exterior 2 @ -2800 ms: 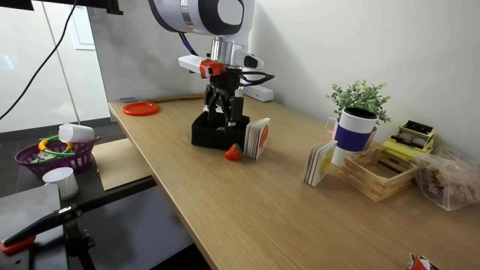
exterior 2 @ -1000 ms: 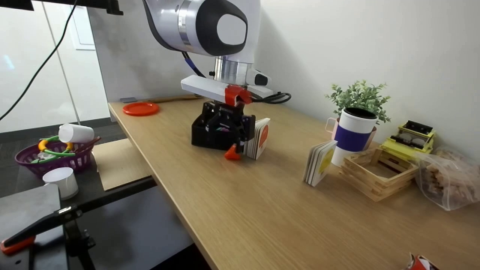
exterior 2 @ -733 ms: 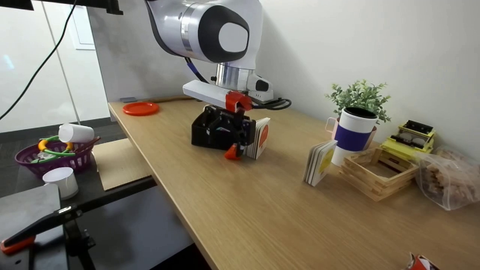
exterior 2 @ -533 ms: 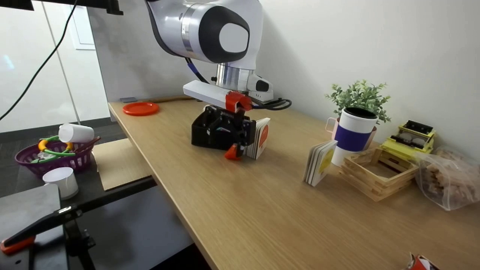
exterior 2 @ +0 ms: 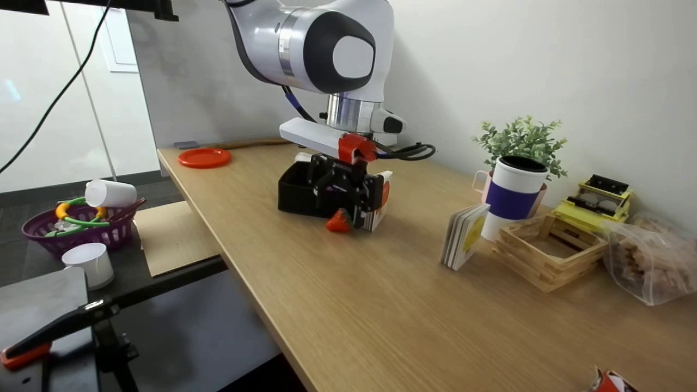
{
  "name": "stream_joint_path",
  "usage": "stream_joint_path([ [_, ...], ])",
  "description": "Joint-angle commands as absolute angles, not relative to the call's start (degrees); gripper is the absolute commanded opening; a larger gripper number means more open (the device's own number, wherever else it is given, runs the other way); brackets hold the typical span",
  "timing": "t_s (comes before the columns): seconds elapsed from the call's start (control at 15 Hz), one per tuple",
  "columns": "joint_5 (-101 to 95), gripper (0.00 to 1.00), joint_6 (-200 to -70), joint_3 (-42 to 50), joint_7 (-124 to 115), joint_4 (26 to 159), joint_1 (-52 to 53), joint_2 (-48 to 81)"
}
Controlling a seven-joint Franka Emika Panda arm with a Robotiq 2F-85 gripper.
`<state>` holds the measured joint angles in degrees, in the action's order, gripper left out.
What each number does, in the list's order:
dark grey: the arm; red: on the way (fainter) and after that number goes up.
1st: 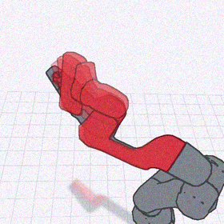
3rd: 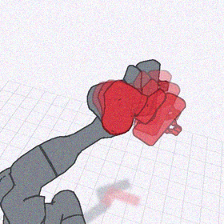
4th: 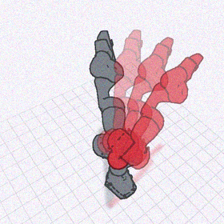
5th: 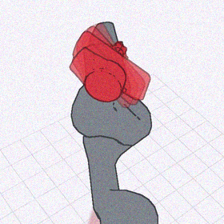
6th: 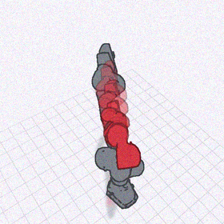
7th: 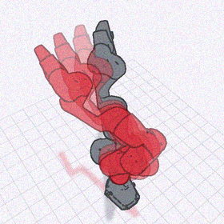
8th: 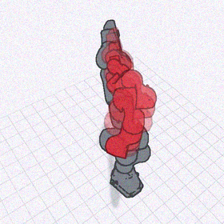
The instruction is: Put the book on the left in the black box, put the grape toy in the box, remove the book from the box then put the strawberry toy in the box
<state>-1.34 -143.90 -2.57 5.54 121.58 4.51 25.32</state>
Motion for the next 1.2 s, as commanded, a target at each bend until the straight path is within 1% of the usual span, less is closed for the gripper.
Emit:
stream_joint_path([
  [0.0, -0.9, 1.0, -143.3, -3.1, 5.4, 119.3, 3.3, 26.9],
  [1.13, 0.4, 1.0, -141.3, -4.1, 6.7, 114.7, 2.4, 31.6],
])
